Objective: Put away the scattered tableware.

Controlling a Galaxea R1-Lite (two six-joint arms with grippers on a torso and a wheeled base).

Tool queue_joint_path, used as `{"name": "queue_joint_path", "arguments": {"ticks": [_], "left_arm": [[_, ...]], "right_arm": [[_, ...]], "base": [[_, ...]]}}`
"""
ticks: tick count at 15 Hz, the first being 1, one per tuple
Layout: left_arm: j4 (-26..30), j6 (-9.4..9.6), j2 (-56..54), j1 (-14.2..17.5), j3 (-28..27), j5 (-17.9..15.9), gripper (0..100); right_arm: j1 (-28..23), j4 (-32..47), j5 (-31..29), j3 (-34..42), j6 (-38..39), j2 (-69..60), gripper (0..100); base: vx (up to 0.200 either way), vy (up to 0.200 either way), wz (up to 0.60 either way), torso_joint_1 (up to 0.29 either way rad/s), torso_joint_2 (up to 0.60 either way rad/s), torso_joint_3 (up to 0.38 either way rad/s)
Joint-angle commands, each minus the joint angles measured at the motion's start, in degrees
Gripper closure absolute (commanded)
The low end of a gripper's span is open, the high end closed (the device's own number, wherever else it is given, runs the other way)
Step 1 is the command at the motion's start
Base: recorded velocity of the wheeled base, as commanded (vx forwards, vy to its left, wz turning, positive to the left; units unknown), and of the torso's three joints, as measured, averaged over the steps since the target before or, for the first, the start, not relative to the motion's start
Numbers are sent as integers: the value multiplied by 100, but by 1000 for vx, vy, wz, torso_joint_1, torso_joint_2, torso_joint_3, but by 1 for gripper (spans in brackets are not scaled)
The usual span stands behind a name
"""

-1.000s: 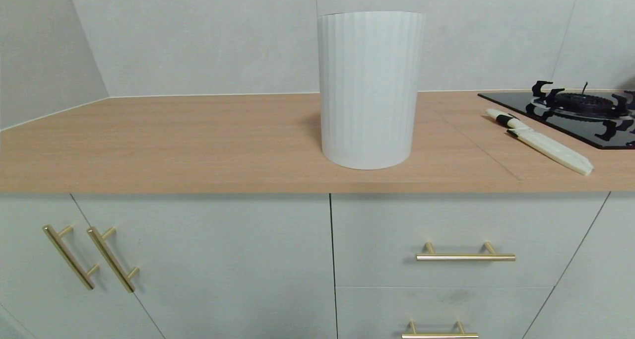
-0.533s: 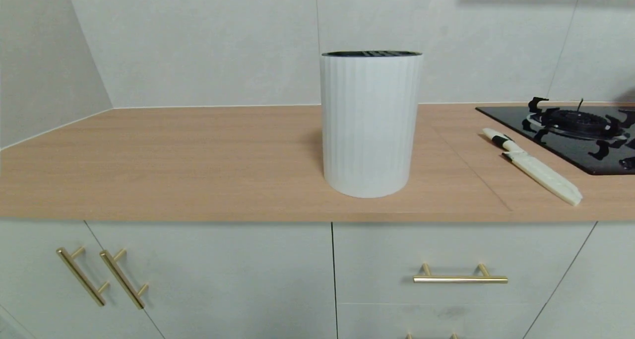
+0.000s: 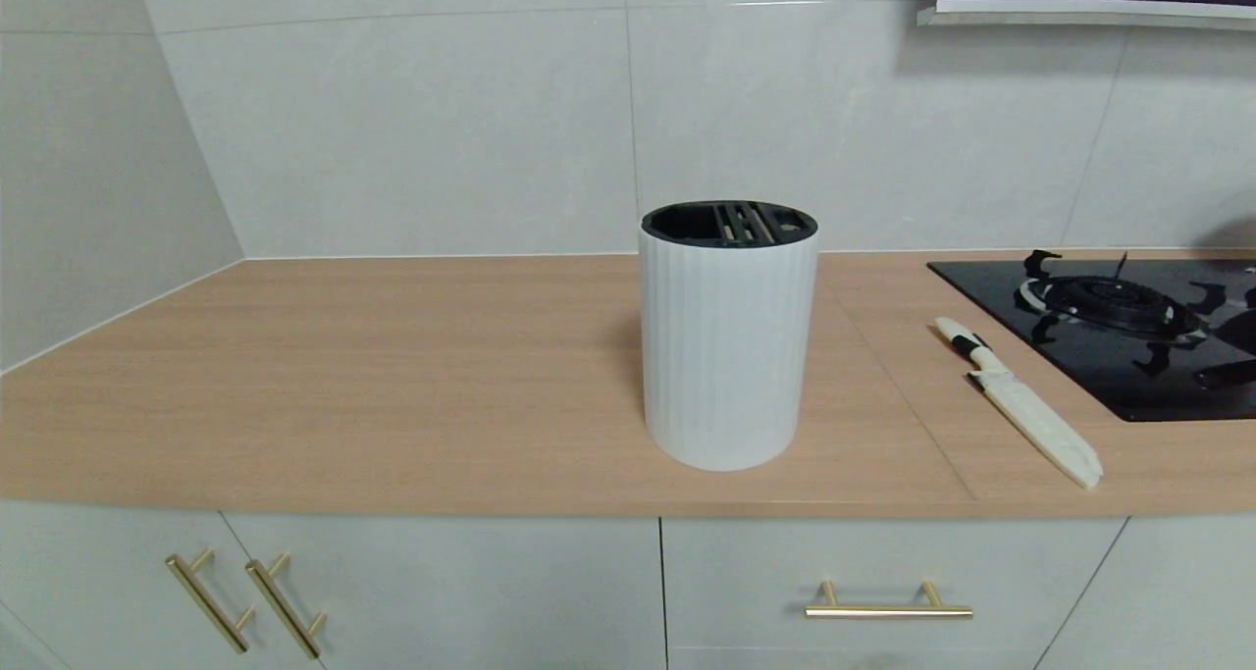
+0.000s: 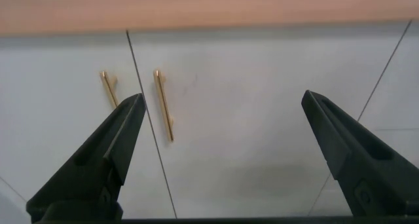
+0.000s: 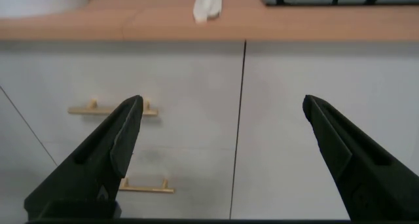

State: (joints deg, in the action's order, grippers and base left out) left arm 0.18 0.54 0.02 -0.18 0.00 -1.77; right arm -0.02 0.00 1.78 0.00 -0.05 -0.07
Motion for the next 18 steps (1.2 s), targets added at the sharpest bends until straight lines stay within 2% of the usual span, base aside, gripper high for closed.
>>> {"name": "queue_joint_path", "arguments": {"ticks": [1,18], "left_arm": [[-1,-1,-2,1,0,1,0],[-1,-1,-2,1,0,1,0]], "right_arm": [[2,0,7,0,-4,7,0],[2,0,-2,0,-4,7,0]], "base": [[0,0,0,212,-491,-281],[0,0,0,245,-535,-293]]}}
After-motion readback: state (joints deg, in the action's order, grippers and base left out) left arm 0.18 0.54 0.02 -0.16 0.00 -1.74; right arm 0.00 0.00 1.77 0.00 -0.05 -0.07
